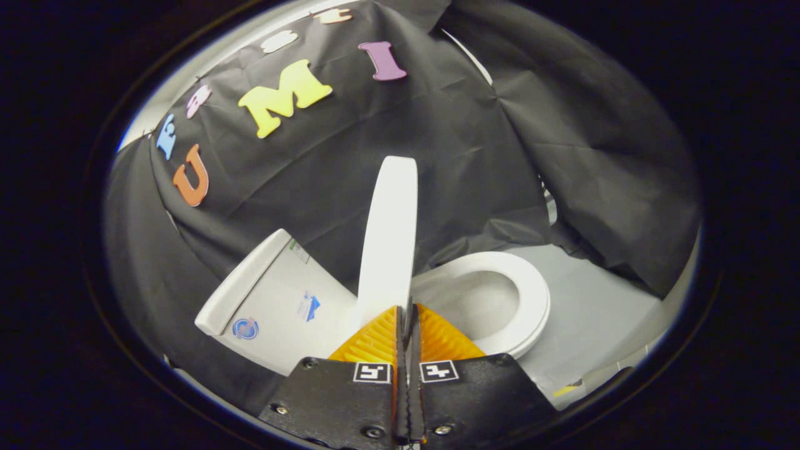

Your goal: Open the toilet lid.

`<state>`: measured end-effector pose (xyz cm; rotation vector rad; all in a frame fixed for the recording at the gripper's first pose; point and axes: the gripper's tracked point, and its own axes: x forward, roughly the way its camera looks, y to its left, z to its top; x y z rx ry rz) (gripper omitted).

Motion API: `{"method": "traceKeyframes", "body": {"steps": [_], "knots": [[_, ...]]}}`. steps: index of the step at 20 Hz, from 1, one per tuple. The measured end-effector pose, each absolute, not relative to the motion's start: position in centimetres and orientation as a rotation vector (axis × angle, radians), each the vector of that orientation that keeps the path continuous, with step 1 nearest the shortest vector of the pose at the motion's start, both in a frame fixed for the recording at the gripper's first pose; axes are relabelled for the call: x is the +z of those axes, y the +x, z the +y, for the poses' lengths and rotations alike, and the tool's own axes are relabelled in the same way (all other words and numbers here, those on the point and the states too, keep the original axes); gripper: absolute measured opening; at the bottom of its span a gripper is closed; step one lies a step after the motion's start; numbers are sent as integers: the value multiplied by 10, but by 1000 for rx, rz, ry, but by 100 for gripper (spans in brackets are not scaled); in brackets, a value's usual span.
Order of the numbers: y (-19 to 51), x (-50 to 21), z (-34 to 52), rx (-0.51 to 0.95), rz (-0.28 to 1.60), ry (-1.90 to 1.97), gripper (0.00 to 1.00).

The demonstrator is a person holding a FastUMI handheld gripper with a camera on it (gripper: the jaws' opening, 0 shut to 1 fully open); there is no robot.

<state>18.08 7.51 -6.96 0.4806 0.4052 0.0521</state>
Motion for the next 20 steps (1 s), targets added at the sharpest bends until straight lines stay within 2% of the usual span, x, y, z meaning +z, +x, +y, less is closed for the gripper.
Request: {"method": "traceKeyframes", "body": {"steps": [7, 20], "knots": [[179, -44, 114, 80, 358, 353, 8], [178, -24, 178, 112, 317, 199, 9]]}}
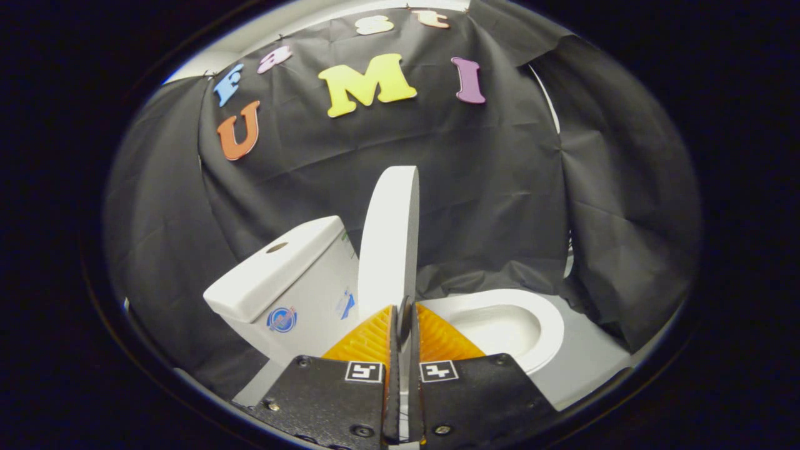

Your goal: Open the toilet lid.

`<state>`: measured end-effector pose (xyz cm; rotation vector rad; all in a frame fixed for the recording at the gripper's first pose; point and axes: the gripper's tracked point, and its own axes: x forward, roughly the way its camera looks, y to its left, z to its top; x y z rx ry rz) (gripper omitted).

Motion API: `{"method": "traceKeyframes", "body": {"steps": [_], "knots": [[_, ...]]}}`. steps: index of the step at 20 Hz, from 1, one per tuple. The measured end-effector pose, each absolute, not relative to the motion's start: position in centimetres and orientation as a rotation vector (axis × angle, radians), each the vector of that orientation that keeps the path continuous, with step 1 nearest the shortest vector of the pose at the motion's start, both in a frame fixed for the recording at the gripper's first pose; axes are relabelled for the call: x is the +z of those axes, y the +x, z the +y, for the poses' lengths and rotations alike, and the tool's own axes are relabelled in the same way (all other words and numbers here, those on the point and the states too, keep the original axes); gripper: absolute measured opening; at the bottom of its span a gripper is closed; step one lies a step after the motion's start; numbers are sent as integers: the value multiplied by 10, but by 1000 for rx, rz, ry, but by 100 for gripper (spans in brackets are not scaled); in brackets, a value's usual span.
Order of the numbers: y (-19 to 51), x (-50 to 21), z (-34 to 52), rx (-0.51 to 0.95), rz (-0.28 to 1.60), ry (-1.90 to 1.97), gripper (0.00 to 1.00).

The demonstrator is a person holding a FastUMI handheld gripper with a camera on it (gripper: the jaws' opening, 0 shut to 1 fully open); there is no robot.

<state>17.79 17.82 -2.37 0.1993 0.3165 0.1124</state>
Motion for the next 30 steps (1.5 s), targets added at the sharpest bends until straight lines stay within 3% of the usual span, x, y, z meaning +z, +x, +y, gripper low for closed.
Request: {"method": "traceKeyframes", "body": {"steps": [30], "knots": [[181, -28, 296, 171, 272, -117, 10]]}}
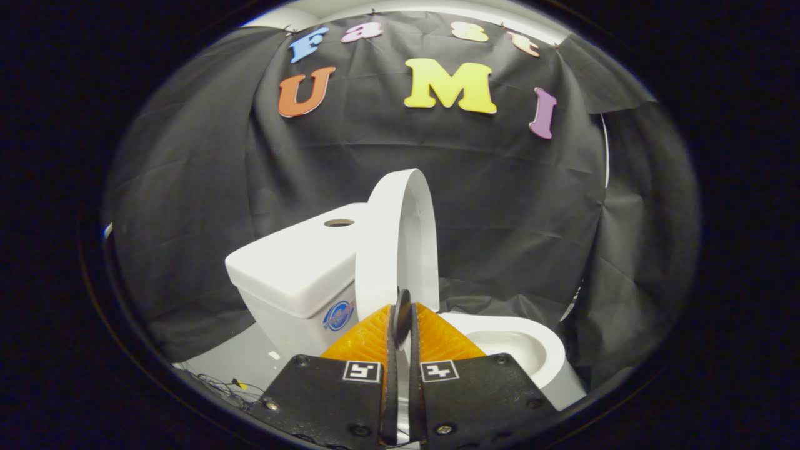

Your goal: Open the toilet lid.

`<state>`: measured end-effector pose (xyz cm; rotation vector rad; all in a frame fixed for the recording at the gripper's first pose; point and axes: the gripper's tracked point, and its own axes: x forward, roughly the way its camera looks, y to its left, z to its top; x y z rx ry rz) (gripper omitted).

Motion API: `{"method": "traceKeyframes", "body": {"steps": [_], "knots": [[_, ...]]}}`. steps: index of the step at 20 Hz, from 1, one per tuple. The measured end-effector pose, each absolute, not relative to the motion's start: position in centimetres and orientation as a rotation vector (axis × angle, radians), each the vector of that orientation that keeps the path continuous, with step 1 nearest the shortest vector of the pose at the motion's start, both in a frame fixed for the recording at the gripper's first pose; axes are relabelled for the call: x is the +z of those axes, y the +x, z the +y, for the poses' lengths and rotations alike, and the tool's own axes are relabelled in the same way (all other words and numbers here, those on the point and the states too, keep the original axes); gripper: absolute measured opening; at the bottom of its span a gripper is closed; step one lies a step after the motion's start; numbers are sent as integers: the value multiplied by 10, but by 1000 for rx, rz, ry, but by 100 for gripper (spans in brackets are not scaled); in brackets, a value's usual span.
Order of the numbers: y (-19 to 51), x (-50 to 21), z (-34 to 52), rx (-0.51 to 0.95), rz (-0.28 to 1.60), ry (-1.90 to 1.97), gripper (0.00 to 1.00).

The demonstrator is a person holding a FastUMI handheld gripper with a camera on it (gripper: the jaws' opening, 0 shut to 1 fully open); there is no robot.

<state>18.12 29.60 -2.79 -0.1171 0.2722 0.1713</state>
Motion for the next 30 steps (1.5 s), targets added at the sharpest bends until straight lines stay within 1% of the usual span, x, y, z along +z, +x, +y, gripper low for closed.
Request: {"method": "traceKeyframes", "body": {"steps": [3, 6, 9, 10, 12, 13, 17, 18, 22, 26, 30], "knots": [[181, -29, 300, 162, 277, -171, 11], [183, -31, 300, 172, 331, -177, 12], [181, -34, 296, 228, 400, -85, 21], [179, -29, 294, 240, 397, -46, 22], [169, -8, 286, 251, 342, -9, 34], [160, 5, 280, 257, 304, -12, 50], [132, 57, 247, 260, 106, -60, 83], [122, 68, 237, 257, 60, -68, 83], [87, 91, 186, 236, -42, -42, 100], [65, 87, 119, 159, -62, 1, 100], [54, 55, 48, 59, -51, 41, 100]]}}
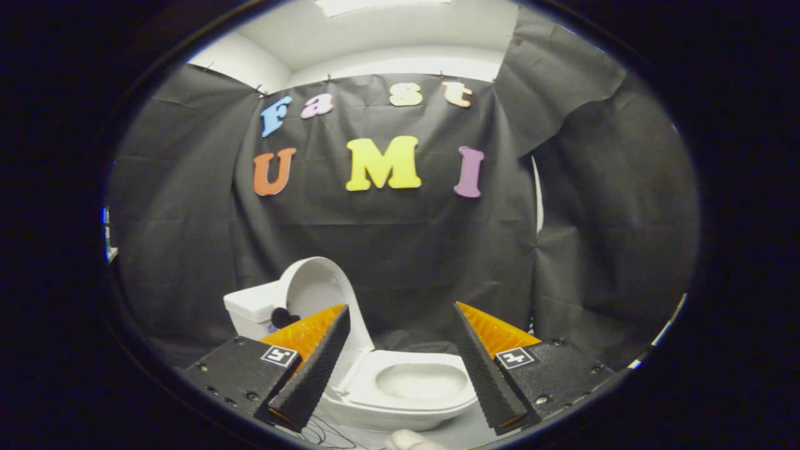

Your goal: Open the toilet lid.

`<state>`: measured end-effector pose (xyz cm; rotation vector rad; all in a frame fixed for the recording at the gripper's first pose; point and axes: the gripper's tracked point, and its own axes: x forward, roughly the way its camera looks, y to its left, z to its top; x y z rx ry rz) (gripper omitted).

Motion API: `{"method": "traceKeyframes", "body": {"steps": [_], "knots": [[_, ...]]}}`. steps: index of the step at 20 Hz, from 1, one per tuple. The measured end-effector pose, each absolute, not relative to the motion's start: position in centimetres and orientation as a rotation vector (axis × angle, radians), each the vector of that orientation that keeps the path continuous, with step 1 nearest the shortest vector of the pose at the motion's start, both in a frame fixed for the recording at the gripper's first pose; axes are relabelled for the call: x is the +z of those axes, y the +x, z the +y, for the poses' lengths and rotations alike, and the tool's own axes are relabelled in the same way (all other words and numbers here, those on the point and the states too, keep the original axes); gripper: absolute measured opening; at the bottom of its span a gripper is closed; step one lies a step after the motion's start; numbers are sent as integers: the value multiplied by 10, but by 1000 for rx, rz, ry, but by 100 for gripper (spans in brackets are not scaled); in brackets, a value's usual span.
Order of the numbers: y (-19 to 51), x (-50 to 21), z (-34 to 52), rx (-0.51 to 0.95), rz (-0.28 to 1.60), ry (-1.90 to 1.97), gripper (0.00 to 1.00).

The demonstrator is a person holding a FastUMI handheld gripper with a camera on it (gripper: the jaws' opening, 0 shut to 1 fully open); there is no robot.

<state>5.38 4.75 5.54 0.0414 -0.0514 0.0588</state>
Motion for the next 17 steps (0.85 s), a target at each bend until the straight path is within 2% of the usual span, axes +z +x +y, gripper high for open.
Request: {"method": "traceKeyframes", "body": {"steps": [7, 17], "knots": [[46, -22, -42, -73, 31, 33, 100], [50, -51, -60, -104, 61, 49, 100]]}}
